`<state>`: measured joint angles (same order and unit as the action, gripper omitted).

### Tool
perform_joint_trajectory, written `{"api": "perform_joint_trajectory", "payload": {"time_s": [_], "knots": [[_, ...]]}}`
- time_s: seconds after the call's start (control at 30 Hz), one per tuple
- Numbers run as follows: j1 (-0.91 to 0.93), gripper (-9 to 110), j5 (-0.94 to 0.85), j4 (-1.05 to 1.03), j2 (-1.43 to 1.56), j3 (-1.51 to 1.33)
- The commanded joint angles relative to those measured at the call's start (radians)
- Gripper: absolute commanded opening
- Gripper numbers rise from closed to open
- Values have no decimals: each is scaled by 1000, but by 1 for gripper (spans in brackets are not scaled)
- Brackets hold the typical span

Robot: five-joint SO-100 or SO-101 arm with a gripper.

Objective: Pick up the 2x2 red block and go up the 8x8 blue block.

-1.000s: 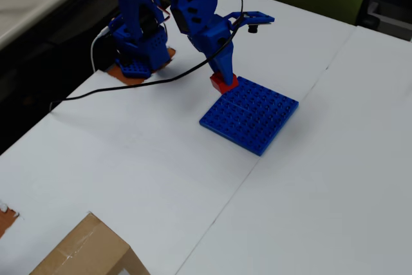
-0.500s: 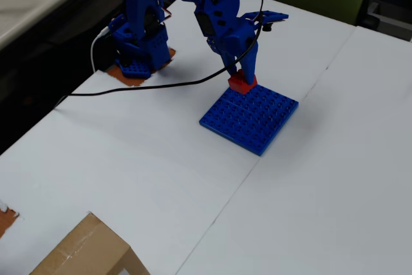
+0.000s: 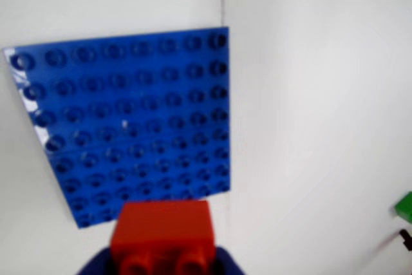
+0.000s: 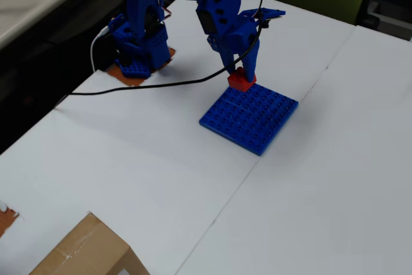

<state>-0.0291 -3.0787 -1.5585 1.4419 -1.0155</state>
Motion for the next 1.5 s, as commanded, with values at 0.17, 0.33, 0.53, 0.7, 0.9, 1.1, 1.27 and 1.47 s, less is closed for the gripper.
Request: {"api": "perform_joint_trajectory", "payload": {"time_s": [0.17, 0.33, 0.53, 0.7, 0.9, 1.1, 1.27, 1.47], "knots": [[-20, 1, -126, 8, 12, 60], [-23, 1, -138, -14, -11, 98], [-25, 1, -153, -18, -18, 107], [-20, 1, -178, -17, -23, 112], [-11, 1, -221, -18, -29, 120], [-6, 1, -232, -17, -32, 121], [-6, 1, -233, -17, -32, 121], [-5, 1, -239, -18, -32, 121]]}}
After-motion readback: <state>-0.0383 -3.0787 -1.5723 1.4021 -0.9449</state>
